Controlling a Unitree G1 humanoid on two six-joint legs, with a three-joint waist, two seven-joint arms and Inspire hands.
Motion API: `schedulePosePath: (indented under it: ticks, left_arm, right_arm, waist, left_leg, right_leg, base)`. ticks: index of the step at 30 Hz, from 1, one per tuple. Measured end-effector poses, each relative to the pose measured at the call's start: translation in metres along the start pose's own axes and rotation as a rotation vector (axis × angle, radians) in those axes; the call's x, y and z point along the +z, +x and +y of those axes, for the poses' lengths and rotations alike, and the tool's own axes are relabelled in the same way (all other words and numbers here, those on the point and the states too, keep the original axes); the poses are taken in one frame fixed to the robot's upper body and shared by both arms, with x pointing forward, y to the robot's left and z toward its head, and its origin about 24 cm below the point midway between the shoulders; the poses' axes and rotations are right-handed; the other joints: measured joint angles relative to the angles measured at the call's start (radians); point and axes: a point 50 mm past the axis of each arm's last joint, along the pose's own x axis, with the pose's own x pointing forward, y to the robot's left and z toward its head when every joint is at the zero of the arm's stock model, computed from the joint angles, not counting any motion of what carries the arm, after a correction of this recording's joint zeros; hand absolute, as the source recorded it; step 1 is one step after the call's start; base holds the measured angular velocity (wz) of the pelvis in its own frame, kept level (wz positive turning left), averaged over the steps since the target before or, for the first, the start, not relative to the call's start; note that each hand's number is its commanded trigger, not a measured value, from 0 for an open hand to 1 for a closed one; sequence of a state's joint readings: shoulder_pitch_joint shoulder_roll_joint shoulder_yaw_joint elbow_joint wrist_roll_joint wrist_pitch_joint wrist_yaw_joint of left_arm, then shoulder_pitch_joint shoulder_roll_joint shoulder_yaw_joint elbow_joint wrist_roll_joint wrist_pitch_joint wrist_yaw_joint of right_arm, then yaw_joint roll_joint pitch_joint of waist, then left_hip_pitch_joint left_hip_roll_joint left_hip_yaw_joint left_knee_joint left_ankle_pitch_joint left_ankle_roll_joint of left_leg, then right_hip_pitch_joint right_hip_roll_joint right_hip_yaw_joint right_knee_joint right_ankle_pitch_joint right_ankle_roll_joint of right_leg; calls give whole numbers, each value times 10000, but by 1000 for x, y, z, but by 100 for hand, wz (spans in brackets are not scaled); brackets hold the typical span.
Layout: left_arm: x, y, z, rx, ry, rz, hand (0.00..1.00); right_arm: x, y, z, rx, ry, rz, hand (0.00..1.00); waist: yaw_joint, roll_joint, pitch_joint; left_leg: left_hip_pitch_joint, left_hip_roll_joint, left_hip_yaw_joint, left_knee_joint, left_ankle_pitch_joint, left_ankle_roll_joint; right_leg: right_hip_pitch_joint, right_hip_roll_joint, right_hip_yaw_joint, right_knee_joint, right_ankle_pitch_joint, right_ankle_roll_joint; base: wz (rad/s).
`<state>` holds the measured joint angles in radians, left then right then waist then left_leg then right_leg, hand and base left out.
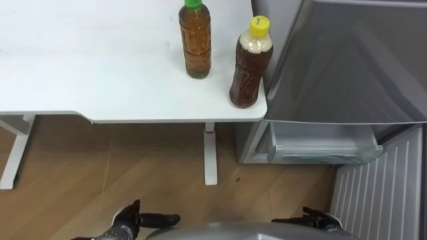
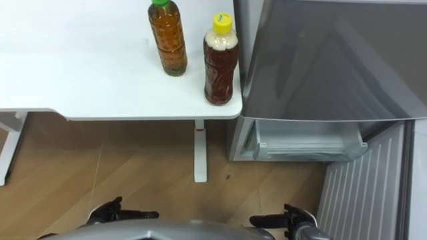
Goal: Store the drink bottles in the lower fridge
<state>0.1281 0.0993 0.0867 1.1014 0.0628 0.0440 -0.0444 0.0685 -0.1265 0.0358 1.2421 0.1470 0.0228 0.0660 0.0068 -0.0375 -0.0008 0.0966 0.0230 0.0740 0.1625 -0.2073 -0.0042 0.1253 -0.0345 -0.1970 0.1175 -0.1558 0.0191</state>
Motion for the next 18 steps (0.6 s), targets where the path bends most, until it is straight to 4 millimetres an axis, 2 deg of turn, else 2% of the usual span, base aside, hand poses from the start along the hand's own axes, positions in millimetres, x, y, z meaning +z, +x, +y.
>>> schedulePosePath:
  ticks: [3,5,8,18]
  left_arm:
    - [0,0,1,153,0,3,0]
    - [0,0,1,223,-1,0,0]
    - [0,0,2,431,-67,0,0]
    - [-10,-3,11,1652,-1081,248,0]
  right_arm:
    - [0,0,0,-2,15,15,0]
    - [0,0,0,-17,18,14,0]
    - [-1,0,0,-27,24,23,0]
    - [-1,0,-1,-215,120,41,0]
  waist:
    - [3,-35,23]
    - [5,27,-13]
    - [9,48,-20]
    - [-4,134,-12]
  left_leg:
    - [-1,-1,-2,-3,0,0]
    - [-2,-1,-4,-1,0,0]
    - [11,0,-9,-4,0,0]
    - [50,2,-65,-2,-2,0]
  right_leg:
    - [-1,0,-4,0,0,0]
    - [5,1,-7,0,0,0]
    - [11,2,0,1,0,0]
    - [86,0,-71,2,0,-1]
  base:
    - [0]
    - [0]
    - [0]
    - [0]
